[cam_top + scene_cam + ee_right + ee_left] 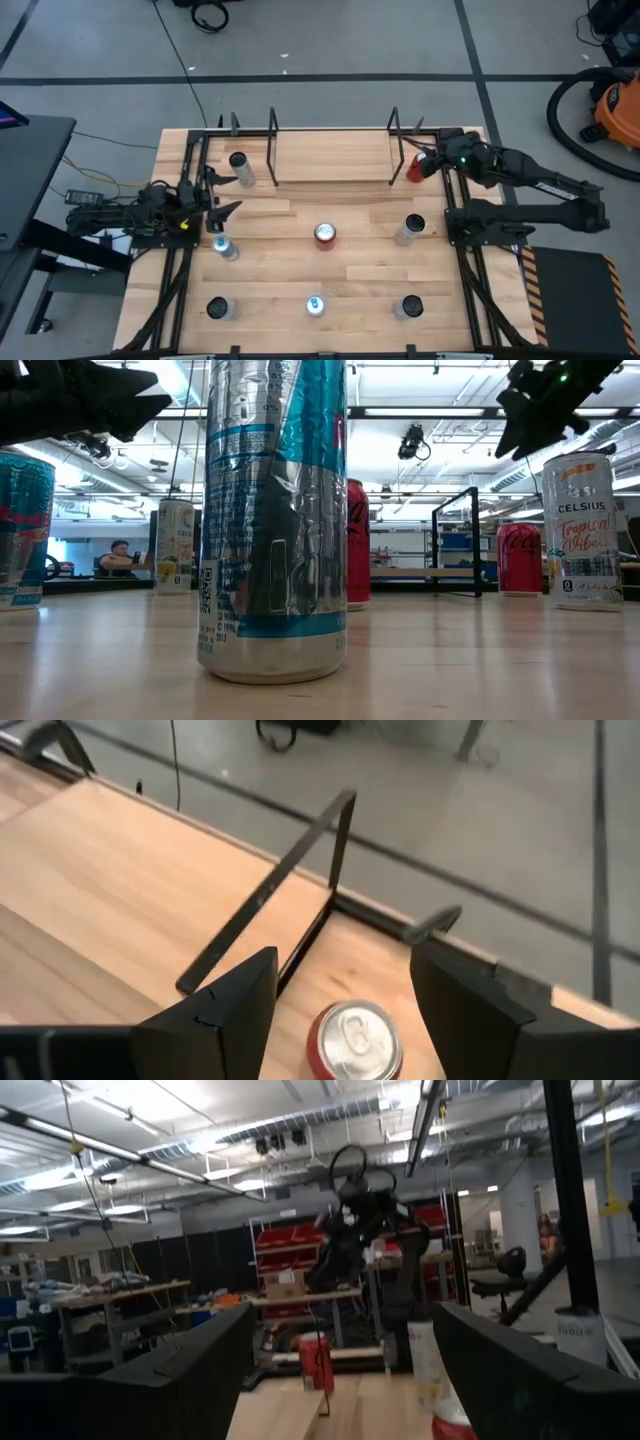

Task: Place canned beverage on shelf
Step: Put the right red soda can on the shelf

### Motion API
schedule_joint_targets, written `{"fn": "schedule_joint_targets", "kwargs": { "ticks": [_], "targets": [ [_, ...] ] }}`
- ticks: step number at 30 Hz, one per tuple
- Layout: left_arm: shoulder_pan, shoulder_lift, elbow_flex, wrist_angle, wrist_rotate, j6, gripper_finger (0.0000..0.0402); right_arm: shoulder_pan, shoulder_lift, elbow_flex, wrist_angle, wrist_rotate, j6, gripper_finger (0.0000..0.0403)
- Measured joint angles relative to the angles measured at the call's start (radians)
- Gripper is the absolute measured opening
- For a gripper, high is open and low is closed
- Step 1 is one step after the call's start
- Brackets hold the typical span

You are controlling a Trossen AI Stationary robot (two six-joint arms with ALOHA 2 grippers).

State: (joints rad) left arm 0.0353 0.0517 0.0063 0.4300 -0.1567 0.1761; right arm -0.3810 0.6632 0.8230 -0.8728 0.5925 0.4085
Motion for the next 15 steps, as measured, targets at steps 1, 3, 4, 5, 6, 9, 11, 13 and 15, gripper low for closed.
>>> {"fn": "schedule_joint_targets", "kwargs": {
  "ticks": [1, 3, 4, 5, 6, 9, 11, 13, 15],
  "targets": [
    [0.000, 0.000, 0.000, 0.012, 0.000, 0.000, 0.0316, -0.023, 0.008, 0.000, -0.002, -0.046, 0.001, 0.0238],
    [0.000, 0.000, 0.000, 0.024, 0.000, -0.002, 0.0316, -0.067, 0.023, 0.000, -0.012, -0.132, 0.009, 0.0238],
    [0.000, 0.000, 0.000, 0.022, 0.000, -0.006, 0.0316, -0.084, 0.028, 0.000, -0.015, -0.161, 0.017, 0.0238],
    [0.000, 0.000, 0.000, 0.020, 0.000, -0.008, 0.0316, -0.101, 0.031, 0.000, -0.014, -0.173, 0.025, 0.0238],
    [0.000, 0.000, 0.000, 0.019, 0.000, -0.008, 0.0316, -0.114, 0.033, 0.000, -0.013, -0.173, 0.036, 0.0238],
    [0.000, 0.000, 0.000, 0.003, 0.000, -0.044, 0.0316, -0.143, 0.033, 0.000, -0.013, -0.169, 0.043, 0.0238],
    [0.000, 0.000, 0.000, -0.001, 0.000, -0.067, 0.0316, -0.158, 0.034, 0.000, -0.016, -0.178, 0.045, 0.0238],
    [0.000, 0.000, 0.000, -0.011, 0.000, -0.079, 0.0316, -0.170, 0.040, 0.000, -0.035, -0.195, 0.066, 0.0238],
    [0.000, 0.000, 0.000, -0.009, 0.000, -0.079, 0.0316, -0.179, 0.053, 0.000, -0.062, -0.198, 0.104, 0.0238]
  ]
}}
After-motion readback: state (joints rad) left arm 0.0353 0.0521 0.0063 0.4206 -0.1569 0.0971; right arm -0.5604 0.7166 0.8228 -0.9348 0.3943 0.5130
